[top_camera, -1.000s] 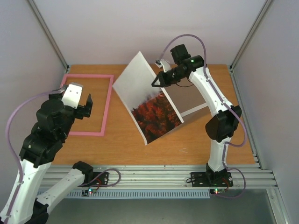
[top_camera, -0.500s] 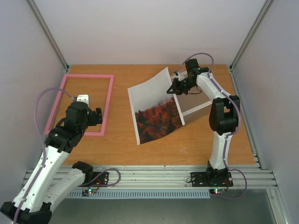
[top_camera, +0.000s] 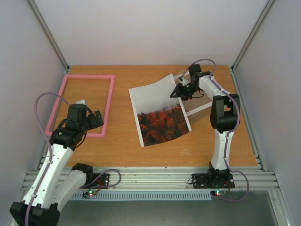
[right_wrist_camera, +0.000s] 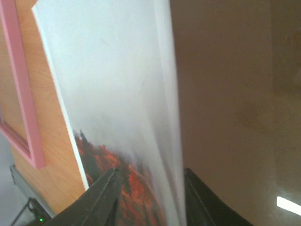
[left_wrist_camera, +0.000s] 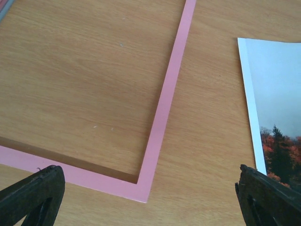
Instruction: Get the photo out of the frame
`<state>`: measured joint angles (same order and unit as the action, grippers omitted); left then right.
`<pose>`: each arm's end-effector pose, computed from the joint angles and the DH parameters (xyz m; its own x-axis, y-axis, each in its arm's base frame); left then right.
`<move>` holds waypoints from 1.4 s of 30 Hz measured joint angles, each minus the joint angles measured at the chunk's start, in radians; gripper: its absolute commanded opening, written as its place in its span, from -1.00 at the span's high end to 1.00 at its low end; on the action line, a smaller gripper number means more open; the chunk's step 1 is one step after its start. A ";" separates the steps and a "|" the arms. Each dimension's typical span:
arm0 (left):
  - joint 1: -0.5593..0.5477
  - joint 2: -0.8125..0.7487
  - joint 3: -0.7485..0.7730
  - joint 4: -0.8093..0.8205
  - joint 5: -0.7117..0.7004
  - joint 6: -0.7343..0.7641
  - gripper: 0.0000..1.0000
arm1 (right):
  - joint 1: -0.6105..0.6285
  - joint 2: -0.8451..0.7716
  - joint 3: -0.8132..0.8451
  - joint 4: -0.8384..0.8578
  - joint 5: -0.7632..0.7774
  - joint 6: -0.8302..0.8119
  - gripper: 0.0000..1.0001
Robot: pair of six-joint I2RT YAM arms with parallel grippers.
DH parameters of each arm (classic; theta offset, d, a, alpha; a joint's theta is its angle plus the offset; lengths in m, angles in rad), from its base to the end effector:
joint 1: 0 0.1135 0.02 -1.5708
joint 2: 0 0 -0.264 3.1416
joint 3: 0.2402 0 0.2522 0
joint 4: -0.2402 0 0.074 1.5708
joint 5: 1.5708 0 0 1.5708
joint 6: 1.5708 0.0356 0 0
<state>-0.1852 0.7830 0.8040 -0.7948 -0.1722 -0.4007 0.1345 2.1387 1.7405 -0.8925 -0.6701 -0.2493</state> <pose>0.1530 -0.0225 0.2886 -0.6563 -0.2680 -0.7053 -0.2118 0.9626 -0.1687 0.4323 0.0808 0.1984 -0.8550 -0.3108 -0.4152 -0.5017 0.6986 0.5102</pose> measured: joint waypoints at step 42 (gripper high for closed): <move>0.001 -0.568 0.023 -0.001 -0.254 0.045 -0.99 | -0.064 -1.489 -0.804 0.152 0.652 0.024 -0.97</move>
<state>-0.1844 0.2146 0.8268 -0.7956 -0.4267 -0.3561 0.0700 0.6502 0.9363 -0.7406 -0.0177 -0.2249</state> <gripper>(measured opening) 0.994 0.985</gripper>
